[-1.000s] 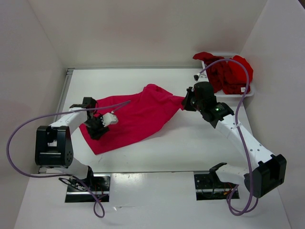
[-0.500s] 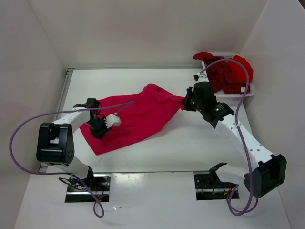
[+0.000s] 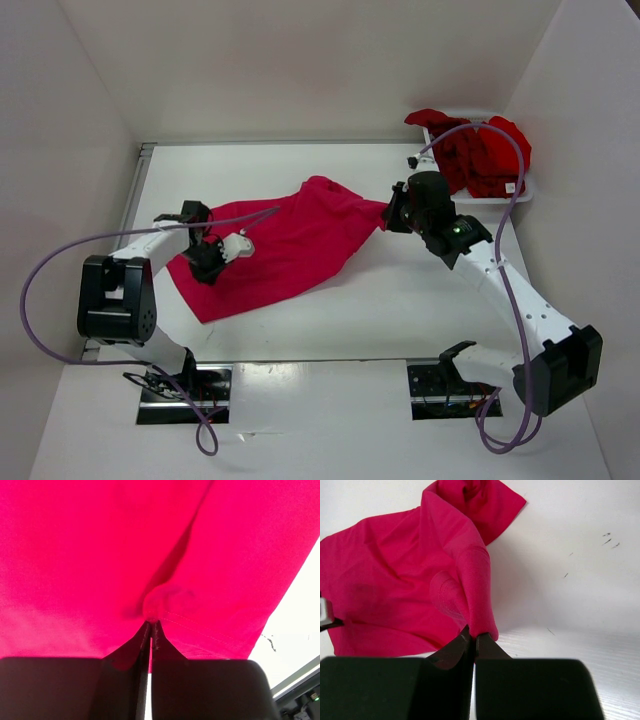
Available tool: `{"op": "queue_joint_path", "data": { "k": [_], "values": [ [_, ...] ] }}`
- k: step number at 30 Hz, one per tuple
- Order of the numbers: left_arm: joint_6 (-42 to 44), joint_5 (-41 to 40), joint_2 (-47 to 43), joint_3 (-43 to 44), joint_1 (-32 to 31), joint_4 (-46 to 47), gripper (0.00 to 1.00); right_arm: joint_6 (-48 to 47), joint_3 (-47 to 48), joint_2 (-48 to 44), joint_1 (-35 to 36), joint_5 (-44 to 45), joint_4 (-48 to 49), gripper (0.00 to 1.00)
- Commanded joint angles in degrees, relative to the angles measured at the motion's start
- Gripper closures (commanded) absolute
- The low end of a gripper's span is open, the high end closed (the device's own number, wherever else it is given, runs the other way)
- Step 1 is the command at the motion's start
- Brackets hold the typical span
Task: Fold and stack the t-shirts
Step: Flatten out the tshirt
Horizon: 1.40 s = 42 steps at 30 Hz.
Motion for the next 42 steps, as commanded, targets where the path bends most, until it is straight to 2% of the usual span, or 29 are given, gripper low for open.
{"op": "queue_joint_path", "data": {
  "k": [1, 6, 9, 10, 12, 13, 14, 15, 16, 19, 20, 23, 25, 29, 33, 34, 36, 39, 41, 42],
  "values": [
    [-4.10, 3.55, -0.91, 4.57, -0.11, -0.97, 1.00, -0.80, 0.51, -2.14, 0.34, 0.98, 0.66, 1.00],
    [-11.04, 5.05, -1.53, 8.09, 1.20, 2.88, 1.00, -0.28, 2.44, 0.84, 0.34, -0.25, 3.45, 1.00],
    [-19.74, 0.58, -2.76, 15.36, 2.96, 9.20, 1.00, -0.97, 7.09, 6.36, 0.34, -1.30, 7.06, 1.00],
    [-21.24, -1.61, -2.76, 18.35, 3.66, 10.62, 1.00, -1.59, 12.59, 8.30, 0.34, -1.30, 7.08, 1.00],
    [-24.32, -8.64, -2.76, 30.28, 3.67, 14.13, 1.00, -2.83, 20.25, 12.08, 0.34, -0.69, 7.60, 1.00],
    [-25.81, -12.49, -2.24, 34.94, 4.37, 15.19, 1.00, -3.35, 28.29, 14.97, -1.14, 0.44, 7.60, 1.00],
    [-26.44, -14.01, -2.23, 39.60, 5.24, 16.42, 1.00, -3.35, 31.94, 15.78, -1.76, 1.15, 7.60, 1.00],
    [-26.44, -14.98, -2.23, 48.17, 5.78, 18.78, 1.00, -3.35, 35.02, 15.79, -1.77, 2.20, 8.47, 1.00],
    [-26.44, -15.86, -2.23, 52.00, 6.30, 19.59, 1.00, -3.35, 39.84, 15.79, -2.38, 3.78, 10.22, 1.00],
    [-25.92, -17.19, -1.00, 63.68, 7.36, 20.13, 1.00, -3.88, 45.66, 15.10, -2.38, 9.85, 11.65, 1.00],
    [-25.91, -17.19, -1.00, 64.95, 7.36, 20.13, 1.00, -5.10, 46.47, 14.48, -2.38, 11.77, 11.65, 1.00],
    [-24.24, -17.19, -2.84, 63.83, 7.89, 19.43, 1.00, -5.64, 46.40, 12.03, -2.38, 12.32, 7.44, 1.00],
    [-24.77, -17.19, -4.60, 60.84, 8.42, 18.81, 1.00, -5.64, 42.45, 9.56, -2.38, 12.32, 5.33, 1.00],
    [-24.77, -17.19, -11.35, 49.86, 10.26, 16.89, 1.00, -3.54, 32.44, 1.49, -0.71, 12.15, -3.43, 1.00],
    [-24.77, -17.28, -17.34, 37.92, 10.79, 11.26, 1.00, 0.07, 17.44, -0.90, -0.71, 4.71, -12.33, 1.00],
    [-24.77, -16.24, -19.00, 31.01, 10.79, 9.77, 1.00, 1.73, 14.78, -0.91, -0.71, 2.76, -13.30, 1.00],
    [-24.77, -14.21, -22.27, 25.00, 10.79, 7.04, 1.00, 3.76, 7.42, -0.91, 0.51, -2.41, -13.32, 1.00],
    [-26.70, -11.14, -22.27, 15.52, 10.79, 4.92, 1.00, 6.13, 1.32, -0.83, 1.04, -4.47, -7.37, 1.00],
    [-28.02, -9.90, -21.05, 12.06, 10.09, 7.54, 1.00, 4.48, 2.26, 2.41, 1.04, -2.46, -4.89, 1.00],
    [-28.02, -10.51, -20.35, 11.35, 8.78, 9.12, 1.00, 3.25, 6.36, 4.96, 1.04, -1.75, -3.14, 1.00]
  ]
}}
